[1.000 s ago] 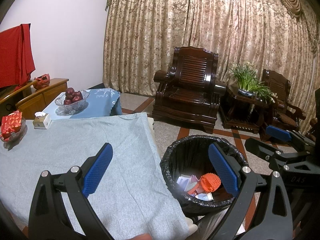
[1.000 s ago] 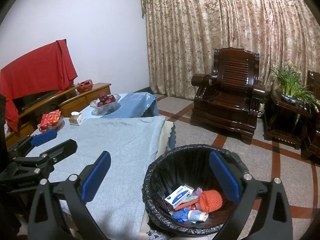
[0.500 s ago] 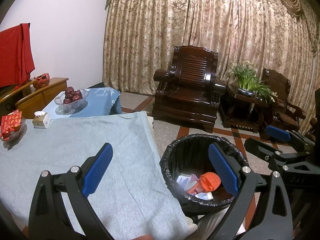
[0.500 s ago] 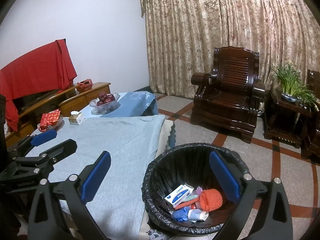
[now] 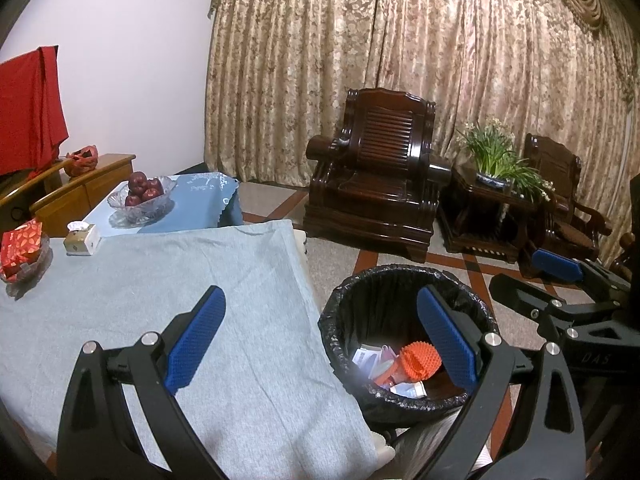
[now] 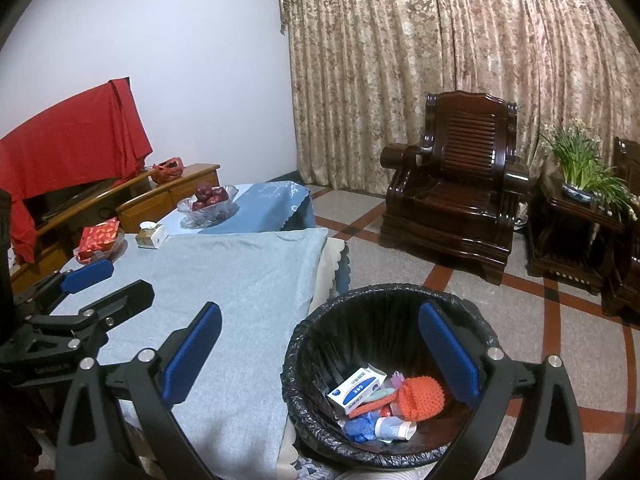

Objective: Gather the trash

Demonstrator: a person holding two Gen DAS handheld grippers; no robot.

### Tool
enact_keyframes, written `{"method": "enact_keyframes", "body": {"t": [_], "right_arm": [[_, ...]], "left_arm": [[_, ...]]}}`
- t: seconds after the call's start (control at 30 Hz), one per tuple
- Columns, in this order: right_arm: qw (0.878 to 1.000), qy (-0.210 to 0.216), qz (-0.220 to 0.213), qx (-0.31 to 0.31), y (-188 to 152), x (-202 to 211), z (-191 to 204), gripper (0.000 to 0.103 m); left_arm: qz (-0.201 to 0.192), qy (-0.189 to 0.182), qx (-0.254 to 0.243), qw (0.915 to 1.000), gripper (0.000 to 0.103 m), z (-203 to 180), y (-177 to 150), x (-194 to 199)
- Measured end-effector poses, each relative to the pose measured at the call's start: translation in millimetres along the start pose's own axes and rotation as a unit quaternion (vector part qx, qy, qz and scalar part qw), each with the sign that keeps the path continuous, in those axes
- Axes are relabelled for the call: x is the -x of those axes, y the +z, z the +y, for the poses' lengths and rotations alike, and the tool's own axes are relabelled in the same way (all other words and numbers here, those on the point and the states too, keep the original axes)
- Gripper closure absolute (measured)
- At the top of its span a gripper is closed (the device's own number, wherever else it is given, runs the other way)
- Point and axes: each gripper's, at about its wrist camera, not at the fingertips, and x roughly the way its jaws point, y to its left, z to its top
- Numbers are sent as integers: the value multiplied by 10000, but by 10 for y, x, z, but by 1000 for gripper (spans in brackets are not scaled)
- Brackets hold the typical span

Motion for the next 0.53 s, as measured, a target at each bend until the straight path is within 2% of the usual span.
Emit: {"method": "enact_keyframes", "body": {"t": [0.53], "right_arm": [[10000, 2, 10, -4, 9, 1, -14, 6]], "left_arm": [[61, 11, -22, 10000, 9, 3, -82, -55]]}}
